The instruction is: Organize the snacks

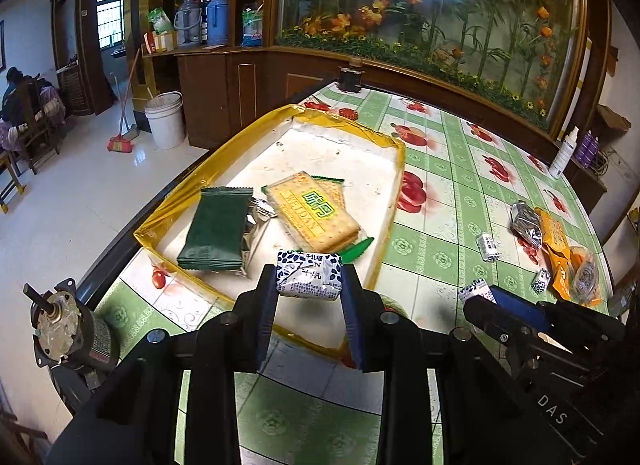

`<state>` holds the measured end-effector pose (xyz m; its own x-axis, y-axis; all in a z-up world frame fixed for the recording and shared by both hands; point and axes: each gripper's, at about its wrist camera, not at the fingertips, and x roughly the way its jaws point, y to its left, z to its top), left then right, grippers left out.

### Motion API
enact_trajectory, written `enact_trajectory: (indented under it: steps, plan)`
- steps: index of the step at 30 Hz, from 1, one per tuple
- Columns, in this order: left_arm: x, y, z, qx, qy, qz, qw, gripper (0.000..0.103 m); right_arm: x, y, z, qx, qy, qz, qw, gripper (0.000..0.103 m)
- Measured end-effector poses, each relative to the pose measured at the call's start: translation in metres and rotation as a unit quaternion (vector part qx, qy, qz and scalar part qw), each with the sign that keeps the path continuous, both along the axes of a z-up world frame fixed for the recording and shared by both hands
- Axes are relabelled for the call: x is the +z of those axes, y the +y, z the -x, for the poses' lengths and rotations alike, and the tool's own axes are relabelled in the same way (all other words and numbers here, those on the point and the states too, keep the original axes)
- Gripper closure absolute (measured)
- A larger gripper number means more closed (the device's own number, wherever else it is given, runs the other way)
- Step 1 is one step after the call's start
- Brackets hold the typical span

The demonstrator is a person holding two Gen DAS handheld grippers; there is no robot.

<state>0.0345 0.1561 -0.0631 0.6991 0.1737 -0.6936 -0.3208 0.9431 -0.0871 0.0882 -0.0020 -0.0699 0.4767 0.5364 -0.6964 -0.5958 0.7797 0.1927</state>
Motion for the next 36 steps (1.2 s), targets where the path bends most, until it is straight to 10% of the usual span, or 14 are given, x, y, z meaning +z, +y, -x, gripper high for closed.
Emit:
enact_trajectory:
  steps: [28, 36]
  plan:
    - [-0.026, 0.048, -0.055, 0.013, 0.045, 0.036, 0.9982, 0.073, -0.001, 0.104, -0.091, 0.024, 0.020, -0.043, 0.999, 0.079]
    - [-0.013, 0.051, -0.039, 0.044, 0.025, 0.016, 0.9986, 0.039, 0.005, 0.082, -0.081, 0.011, 0.019, -0.053, 0.998, 0.064]
